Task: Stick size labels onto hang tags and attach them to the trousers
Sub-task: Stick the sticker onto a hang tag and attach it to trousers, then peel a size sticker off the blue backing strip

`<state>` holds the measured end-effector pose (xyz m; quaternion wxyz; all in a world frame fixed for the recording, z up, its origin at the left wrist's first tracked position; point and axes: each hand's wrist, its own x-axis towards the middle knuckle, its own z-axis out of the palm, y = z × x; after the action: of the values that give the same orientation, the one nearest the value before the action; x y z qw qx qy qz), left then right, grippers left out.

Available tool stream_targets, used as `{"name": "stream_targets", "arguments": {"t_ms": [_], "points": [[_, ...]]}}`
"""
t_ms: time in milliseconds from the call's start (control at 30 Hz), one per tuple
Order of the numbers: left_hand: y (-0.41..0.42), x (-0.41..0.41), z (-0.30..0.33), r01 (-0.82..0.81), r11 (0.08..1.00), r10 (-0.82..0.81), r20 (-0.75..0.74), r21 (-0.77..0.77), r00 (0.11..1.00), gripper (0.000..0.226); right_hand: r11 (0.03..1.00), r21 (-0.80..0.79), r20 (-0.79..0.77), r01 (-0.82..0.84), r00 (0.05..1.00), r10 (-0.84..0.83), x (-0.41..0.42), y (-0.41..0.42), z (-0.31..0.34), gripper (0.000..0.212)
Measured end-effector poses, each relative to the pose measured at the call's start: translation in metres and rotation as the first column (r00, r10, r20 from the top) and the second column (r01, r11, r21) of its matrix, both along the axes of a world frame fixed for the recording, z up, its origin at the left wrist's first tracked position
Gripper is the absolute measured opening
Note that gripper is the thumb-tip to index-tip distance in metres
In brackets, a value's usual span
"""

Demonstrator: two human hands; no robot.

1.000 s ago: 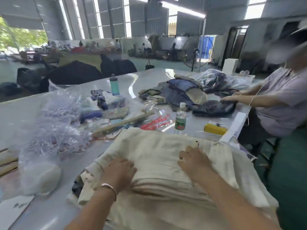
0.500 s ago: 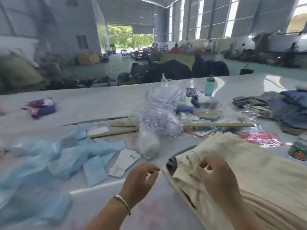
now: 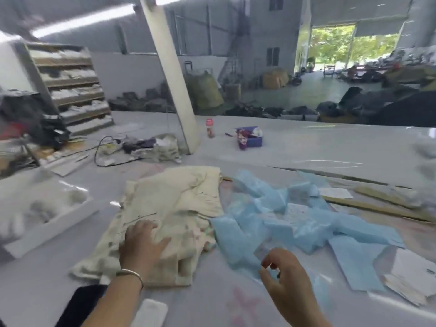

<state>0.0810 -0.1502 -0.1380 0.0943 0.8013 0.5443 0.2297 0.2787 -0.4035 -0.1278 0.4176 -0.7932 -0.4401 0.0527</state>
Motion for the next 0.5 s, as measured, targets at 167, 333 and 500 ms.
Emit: {"name": "stream_targets", "arguments": {"t_ms": [167,333,500], "points": [[0.067,-0.012,-0.058,0.066,0.962,-0.112,-0.162,-0.266,0.98,0.082,0.995,-0.065,-0.054,-0.074,0.996,0.07,-0.025,0.087,-0.017,0.026],[0.112,-0.021,-0.053,0.093,0.994,-0.092,0.024,-0.061,0.995,0.053,0.986,-0.146,-0.067,-0.08,0.995,0.071,-0.027,0.133,-0.035,0.034],[0.131,-0.025,-0.008,0.225,0.974,-0.226,0.059,0.011,0.972,0.026,0.99,-0.127,-0.407,-0.054,0.913,-0.002,-0.031,0.184,-0.042,0.02]]}}
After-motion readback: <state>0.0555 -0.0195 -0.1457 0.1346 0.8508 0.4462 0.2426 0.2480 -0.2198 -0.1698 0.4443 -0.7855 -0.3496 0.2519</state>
